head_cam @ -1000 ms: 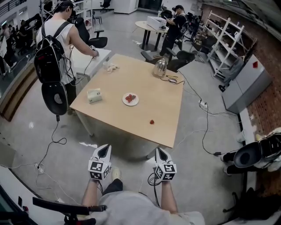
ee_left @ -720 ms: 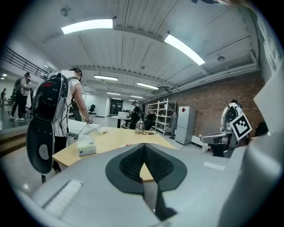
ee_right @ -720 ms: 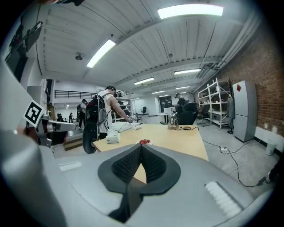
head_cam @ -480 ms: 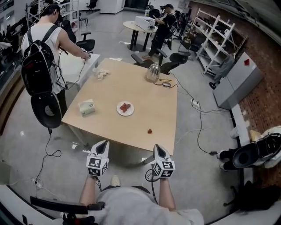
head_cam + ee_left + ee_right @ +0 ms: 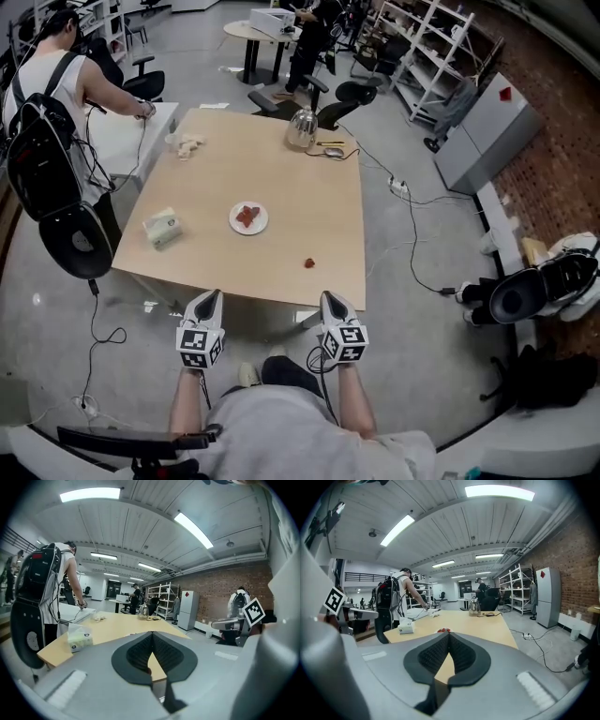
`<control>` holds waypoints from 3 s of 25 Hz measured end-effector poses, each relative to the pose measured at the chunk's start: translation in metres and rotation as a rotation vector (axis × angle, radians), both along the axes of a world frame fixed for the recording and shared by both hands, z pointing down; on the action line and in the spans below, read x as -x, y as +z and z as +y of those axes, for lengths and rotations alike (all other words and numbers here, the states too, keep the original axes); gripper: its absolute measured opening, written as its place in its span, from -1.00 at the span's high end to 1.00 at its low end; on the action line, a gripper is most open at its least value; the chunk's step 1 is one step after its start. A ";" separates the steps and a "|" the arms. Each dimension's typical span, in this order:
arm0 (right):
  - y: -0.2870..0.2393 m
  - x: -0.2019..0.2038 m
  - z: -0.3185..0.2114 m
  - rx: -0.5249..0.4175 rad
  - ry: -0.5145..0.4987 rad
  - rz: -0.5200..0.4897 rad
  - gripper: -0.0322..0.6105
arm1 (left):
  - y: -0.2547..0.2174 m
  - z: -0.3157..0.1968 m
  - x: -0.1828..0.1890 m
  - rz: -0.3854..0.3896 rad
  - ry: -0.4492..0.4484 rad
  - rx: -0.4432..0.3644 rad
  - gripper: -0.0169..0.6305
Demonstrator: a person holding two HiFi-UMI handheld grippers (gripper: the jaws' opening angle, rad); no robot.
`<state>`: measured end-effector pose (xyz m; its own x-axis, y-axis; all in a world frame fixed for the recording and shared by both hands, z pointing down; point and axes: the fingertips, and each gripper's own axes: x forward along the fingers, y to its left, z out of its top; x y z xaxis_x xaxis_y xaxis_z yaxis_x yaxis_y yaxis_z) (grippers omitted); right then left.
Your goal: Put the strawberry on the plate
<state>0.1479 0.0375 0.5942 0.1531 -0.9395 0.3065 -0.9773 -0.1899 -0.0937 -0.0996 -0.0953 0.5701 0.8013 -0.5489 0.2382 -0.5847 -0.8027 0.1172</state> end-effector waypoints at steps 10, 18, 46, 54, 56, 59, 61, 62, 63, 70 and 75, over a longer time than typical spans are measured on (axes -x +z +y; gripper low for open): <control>0.029 -0.026 -0.018 0.034 0.019 -0.033 0.88 | 0.018 -0.022 -0.032 -0.043 0.033 0.041 0.89; 0.060 -0.057 -0.051 0.095 0.011 -0.076 0.88 | 0.044 -0.047 -0.066 -0.100 0.040 0.104 0.89; 0.197 -0.109 -0.128 0.417 -0.052 -0.113 0.46 | 0.090 -0.105 -0.112 -0.196 0.094 0.220 0.89; 0.219 -0.112 -0.138 0.494 -0.076 -0.109 0.28 | 0.095 -0.121 -0.112 -0.207 0.076 0.242 0.89; 0.224 -0.110 -0.139 0.507 -0.083 -0.097 0.27 | 0.097 -0.123 -0.113 -0.207 0.077 0.248 0.89; 0.225 -0.111 -0.141 0.514 -0.084 -0.089 0.32 | 0.099 -0.126 -0.116 -0.207 0.081 0.251 0.89; 0.226 -0.111 -0.142 0.516 -0.085 -0.086 0.33 | 0.100 -0.128 -0.118 -0.207 0.084 0.251 0.89; 0.227 -0.111 -0.142 0.519 -0.086 -0.084 0.35 | 0.100 -0.128 -0.119 -0.207 0.084 0.251 0.89; 0.227 -0.111 -0.142 0.520 -0.086 -0.081 0.37 | 0.101 -0.128 -0.119 -0.206 0.085 0.252 0.89; 0.225 -0.113 -0.143 0.521 -0.084 -0.079 0.39 | 0.101 -0.128 -0.113 -0.200 0.069 0.257 0.89; 0.216 -0.111 -0.147 0.499 -0.090 -0.071 0.40 | 0.101 -0.126 -0.110 -0.190 0.055 0.262 0.89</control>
